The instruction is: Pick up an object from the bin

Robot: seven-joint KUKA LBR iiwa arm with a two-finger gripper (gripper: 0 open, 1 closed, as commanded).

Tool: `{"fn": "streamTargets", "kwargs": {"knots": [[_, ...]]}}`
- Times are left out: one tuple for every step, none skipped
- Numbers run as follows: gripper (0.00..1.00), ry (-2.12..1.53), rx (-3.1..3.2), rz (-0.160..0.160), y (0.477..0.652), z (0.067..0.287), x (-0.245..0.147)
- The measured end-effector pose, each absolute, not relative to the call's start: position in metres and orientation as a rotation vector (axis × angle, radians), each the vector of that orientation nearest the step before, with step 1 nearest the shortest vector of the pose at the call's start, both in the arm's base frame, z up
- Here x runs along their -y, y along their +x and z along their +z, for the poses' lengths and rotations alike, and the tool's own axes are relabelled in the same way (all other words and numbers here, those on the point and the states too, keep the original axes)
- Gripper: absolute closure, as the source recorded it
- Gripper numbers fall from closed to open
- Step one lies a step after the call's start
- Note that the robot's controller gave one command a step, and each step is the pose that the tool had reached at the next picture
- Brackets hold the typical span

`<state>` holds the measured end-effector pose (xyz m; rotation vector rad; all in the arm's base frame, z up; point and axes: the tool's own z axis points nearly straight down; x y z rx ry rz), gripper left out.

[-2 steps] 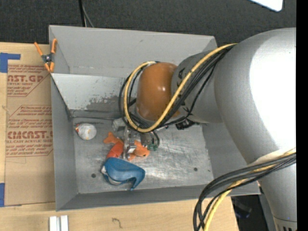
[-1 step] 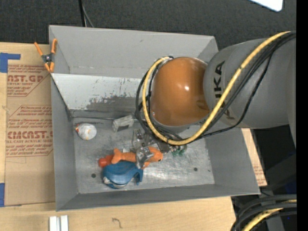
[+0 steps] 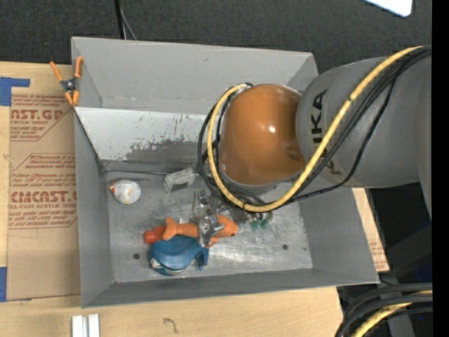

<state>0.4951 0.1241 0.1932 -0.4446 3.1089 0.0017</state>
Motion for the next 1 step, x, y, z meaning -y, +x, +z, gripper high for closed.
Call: {"fn": "streamTargets", "kwargs": {"knots": [[1.0, -0.713, -3.055, 0.002, 0.5305, 0.3036, -0.1383]]}}
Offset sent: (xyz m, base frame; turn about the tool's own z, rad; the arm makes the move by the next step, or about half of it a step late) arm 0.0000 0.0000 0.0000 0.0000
